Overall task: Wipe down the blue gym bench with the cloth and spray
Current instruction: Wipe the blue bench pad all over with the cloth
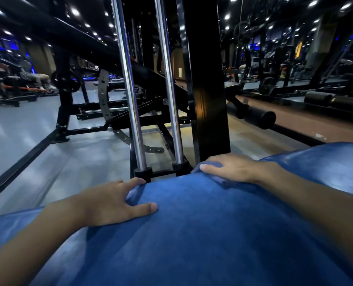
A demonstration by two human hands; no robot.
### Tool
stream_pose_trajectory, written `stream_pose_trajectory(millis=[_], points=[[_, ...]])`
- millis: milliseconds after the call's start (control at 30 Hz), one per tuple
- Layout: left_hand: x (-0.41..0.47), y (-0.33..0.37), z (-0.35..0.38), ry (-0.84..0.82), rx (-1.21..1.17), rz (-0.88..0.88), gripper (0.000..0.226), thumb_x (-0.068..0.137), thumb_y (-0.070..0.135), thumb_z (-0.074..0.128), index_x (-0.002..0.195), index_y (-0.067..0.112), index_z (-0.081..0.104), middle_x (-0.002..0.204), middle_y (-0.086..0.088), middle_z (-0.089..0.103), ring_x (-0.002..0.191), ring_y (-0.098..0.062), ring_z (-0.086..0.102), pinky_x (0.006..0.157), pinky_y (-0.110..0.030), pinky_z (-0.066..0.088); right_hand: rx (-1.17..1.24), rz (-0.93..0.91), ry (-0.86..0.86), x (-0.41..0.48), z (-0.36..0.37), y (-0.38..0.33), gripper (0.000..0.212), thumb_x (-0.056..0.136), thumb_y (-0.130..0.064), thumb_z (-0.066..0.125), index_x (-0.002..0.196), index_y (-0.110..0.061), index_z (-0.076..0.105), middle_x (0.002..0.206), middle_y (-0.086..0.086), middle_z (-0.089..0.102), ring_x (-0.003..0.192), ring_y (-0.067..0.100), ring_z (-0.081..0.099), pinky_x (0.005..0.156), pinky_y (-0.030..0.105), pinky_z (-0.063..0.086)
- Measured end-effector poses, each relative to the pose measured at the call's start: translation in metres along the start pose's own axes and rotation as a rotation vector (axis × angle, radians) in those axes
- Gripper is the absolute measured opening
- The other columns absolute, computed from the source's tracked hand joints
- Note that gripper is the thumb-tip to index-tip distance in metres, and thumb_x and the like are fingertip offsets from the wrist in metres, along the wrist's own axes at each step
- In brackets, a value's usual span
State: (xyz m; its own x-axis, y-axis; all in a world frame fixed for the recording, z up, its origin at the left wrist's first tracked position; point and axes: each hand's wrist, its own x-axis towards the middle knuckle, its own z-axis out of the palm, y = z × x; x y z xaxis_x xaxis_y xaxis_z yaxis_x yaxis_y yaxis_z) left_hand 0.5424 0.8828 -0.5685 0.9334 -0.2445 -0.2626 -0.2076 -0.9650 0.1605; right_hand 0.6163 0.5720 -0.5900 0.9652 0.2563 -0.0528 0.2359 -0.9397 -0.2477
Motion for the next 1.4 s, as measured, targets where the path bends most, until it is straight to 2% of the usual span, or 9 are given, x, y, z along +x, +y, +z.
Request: stream_pose_trajectory(millis=[267, 400, 567, 800, 900, 1000, 1133, 1233, 1400], points=[[0.003, -0.001, 0.001, -0.007, -0.027, 0.007, 0.096, 0.062, 0.097, 0.037, 0.146, 0.054, 0.020, 0.142, 0.013, 0.048, 0.123, -0.014, 0.052, 0.102, -0.035, 0.040, -0.101, -0.163, 0.042, -0.006, 0.023, -0.085, 0.063, 0.081, -0.079, 0.012, 0.124, -0.050, 0.049, 0.116, -0.007, 0.057, 0.110, 0.019, 0.053, 0.094, 0.050, 0.034], [-0.004, -0.023, -0.002, 0.015, -0.041, -0.002, 0.103, 0.050, 0.104, 0.032, 0.142, 0.058, 0.023, 0.140, 0.016, 0.048, 0.121, -0.012, 0.054, 0.105, -0.038, 0.041, -0.053, -0.192, 0.040, -0.017, 0.013, -0.060, 0.060, 0.084, -0.074, 0.012, 0.129, -0.050, 0.044, 0.117, -0.007, 0.057, 0.111, 0.018, 0.052, 0.097, 0.049, 0.036], [-0.012, -0.039, 0.008, 0.042, 0.009, -0.049, 0.099, 0.056, 0.103, 0.025, 0.144, 0.057, 0.020, 0.140, 0.016, 0.049, 0.123, -0.012, 0.054, 0.106, -0.042, 0.038, -0.118, -0.075, 0.039, -0.018, 0.012, -0.060, 0.070, 0.075, -0.080, 0.007, 0.126, -0.052, 0.046, 0.115, -0.006, 0.055, 0.109, 0.022, 0.051, 0.097, 0.050, 0.034], [-0.012, -0.038, -0.003, 0.098, -0.233, 0.007, 0.068, 0.084, 0.070, 0.055, 0.144, 0.044, 0.037, 0.133, 0.015, 0.055, 0.119, -0.011, 0.055, 0.100, -0.027, 0.037, -0.095, -0.267, 0.015, -0.015, 0.035, -0.138, 0.056, 0.089, -0.071, 0.024, 0.138, -0.046, 0.037, 0.138, -0.008, 0.046, 0.129, 0.021, 0.039, 0.107, 0.051, 0.024], [0.002, -0.015, -0.010, 0.257, -0.419, 0.105, 0.047, 0.094, 0.051, 0.056, 0.136, 0.031, 0.051, 0.117, 0.012, 0.062, 0.094, -0.010, 0.062, 0.091, -0.028, 0.043, -0.144, -0.259, -0.044, -0.035, 0.028, -0.116, 0.062, 0.091, -0.071, 0.018, 0.148, -0.049, 0.014, 0.161, -0.010, 0.013, 0.148, 0.016, 0.007, 0.117, 0.054, 0.001], [0.032, 0.027, -0.012, 0.286, -0.411, 0.224, 0.041, 0.094, 0.053, 0.055, 0.127, 0.029, 0.060, 0.113, 0.001, 0.067, 0.102, -0.016, 0.062, 0.092, -0.029, 0.047, -0.221, -0.138, -0.043, -0.066, 0.032, -0.086, 0.078, 0.080, -0.079, 0.007, 0.150, -0.047, -0.005, 0.163, -0.011, -0.010, 0.149, 0.015, -0.011, 0.117, 0.056, -0.004], [0.061, 0.060, 0.004, 0.166, -0.159, 0.231, 0.060, 0.089, 0.072, 0.042, 0.141, 0.042, 0.045, 0.138, 0.003, 0.057, 0.128, -0.023, 0.052, 0.101, -0.034, 0.040, -0.094, -0.005, 0.110, -0.076, 0.044, -0.071, 0.116, 0.057, -0.095, 0.002, 0.153, -0.032, -0.007, 0.163, -0.008, -0.009, 0.148, 0.007, -0.014, 0.120, 0.048, -0.002], [0.058, 0.049, 0.012, 0.158, -0.074, 0.172, 0.069, 0.082, 0.082, 0.038, 0.145, 0.055, 0.031, 0.147, 0.008, 0.049, 0.133, -0.023, 0.046, 0.105, -0.038, 0.038, -0.071, 0.010, 0.131, -0.073, 0.046, -0.071, 0.114, 0.059, -0.088, 0.006, 0.154, -0.027, -0.005, 0.164, -0.005, -0.008, 0.147, 0.008, -0.016, 0.120, 0.046, -0.002], [0.039, 0.009, 0.009, 0.167, -0.077, 0.147, 0.070, 0.080, 0.083, 0.041, 0.144, 0.055, 0.033, 0.149, 0.012, 0.047, 0.135, -0.019, 0.045, 0.102, -0.030, 0.033, -0.119, 0.016, 0.079, -0.076, 0.044, -0.073, 0.099, 0.077, -0.083, 0.017, 0.155, -0.025, -0.003, 0.164, -0.005, 0.000, 0.149, 0.009, -0.007, 0.120, 0.047, -0.003]])
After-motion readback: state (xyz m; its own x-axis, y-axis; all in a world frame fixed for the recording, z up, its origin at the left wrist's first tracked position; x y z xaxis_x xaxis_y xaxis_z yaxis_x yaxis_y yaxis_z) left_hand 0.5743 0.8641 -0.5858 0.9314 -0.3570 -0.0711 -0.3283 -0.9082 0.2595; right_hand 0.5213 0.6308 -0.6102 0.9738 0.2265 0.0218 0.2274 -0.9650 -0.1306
